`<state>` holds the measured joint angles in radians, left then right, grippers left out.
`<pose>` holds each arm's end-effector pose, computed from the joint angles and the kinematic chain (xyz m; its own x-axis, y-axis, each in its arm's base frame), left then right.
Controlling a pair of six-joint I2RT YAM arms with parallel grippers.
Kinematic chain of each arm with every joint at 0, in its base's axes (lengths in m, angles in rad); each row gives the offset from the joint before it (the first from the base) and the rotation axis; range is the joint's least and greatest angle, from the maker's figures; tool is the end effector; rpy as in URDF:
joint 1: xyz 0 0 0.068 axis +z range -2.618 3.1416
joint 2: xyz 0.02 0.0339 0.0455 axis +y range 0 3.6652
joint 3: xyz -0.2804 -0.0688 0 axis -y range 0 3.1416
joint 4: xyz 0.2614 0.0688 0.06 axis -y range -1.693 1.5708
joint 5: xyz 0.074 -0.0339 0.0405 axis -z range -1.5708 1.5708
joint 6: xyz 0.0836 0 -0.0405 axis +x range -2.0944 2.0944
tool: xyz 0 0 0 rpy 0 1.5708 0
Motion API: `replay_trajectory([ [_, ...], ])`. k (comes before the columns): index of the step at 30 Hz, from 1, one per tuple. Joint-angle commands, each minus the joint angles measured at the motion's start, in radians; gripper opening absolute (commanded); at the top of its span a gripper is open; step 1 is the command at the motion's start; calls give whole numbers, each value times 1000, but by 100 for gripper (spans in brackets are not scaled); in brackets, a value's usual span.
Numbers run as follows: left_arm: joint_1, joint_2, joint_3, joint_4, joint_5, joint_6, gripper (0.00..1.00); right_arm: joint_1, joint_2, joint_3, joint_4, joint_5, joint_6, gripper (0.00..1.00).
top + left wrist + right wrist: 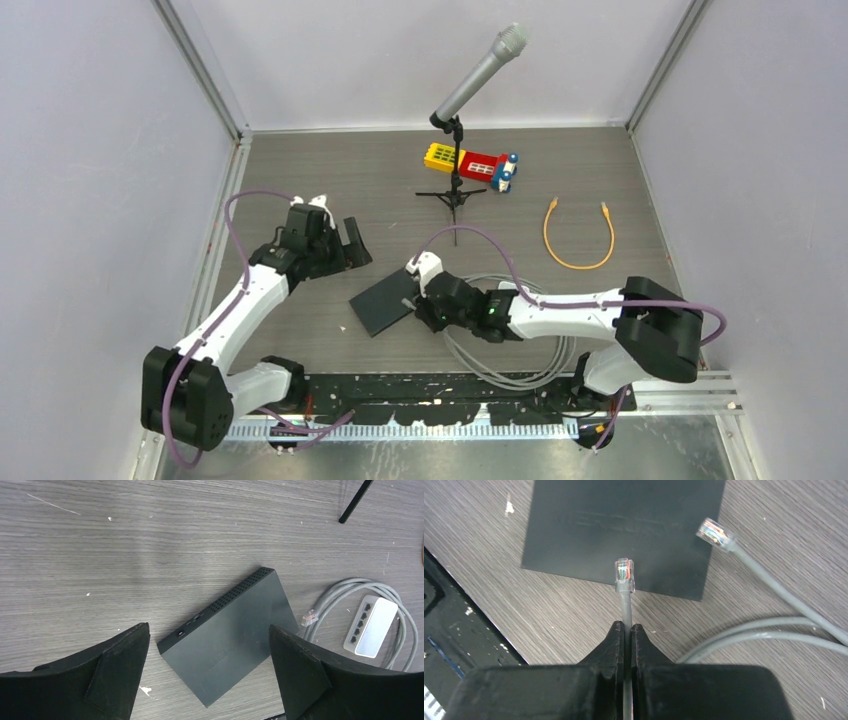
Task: Insert the plug into the switch port
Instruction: Insert the connector into the switch port.
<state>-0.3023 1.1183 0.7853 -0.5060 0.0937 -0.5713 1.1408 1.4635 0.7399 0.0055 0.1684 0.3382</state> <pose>0.2546 -0.0876 0.2200 -0.7900 -0.3176 -0.5245 -0.0845 0.9036 -0.4199 0.1559 0.3063 0.1613 -0.5386 -0.3898 -0.7470 -0.7047 0.6943 0.1458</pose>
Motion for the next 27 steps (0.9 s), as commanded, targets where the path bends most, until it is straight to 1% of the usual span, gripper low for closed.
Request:
replay_trajectory([
  [1, 6, 18, -9, 94, 65, 1, 90, 60, 3, -57, 232, 108, 23, 1],
  [7, 6, 53, -5, 130, 91, 5, 90, 143, 70, -169, 450, 242, 47, 1],
  [10, 6, 60, -2, 143, 94, 4, 90, 163, 124, -203, 536, 275, 71, 1],
  [15, 6, 66, -6, 182, 116, -3, 90, 187, 150, -250, 568, 350, 96, 0],
  [20, 6, 102, -3, 250, 186, -4, 88, 191, 121, -332, 592, 405, 130, 0],
  [21, 5, 110, -2, 262, 185, -5, 86, 191, 115, -344, 586, 416, 131, 0],
  [22, 4, 120, 1, 263, 154, -14, 85, 191, 111, -352, 575, 428, 132, 1],
  [24, 4, 151, 25, 228, 106, -20, 84, 191, 100, -369, 560, 448, 138, 0],
  [27, 3, 205, 42, 238, 133, -26, 83, 181, 79, -406, 588, 456, 141, 1],
])
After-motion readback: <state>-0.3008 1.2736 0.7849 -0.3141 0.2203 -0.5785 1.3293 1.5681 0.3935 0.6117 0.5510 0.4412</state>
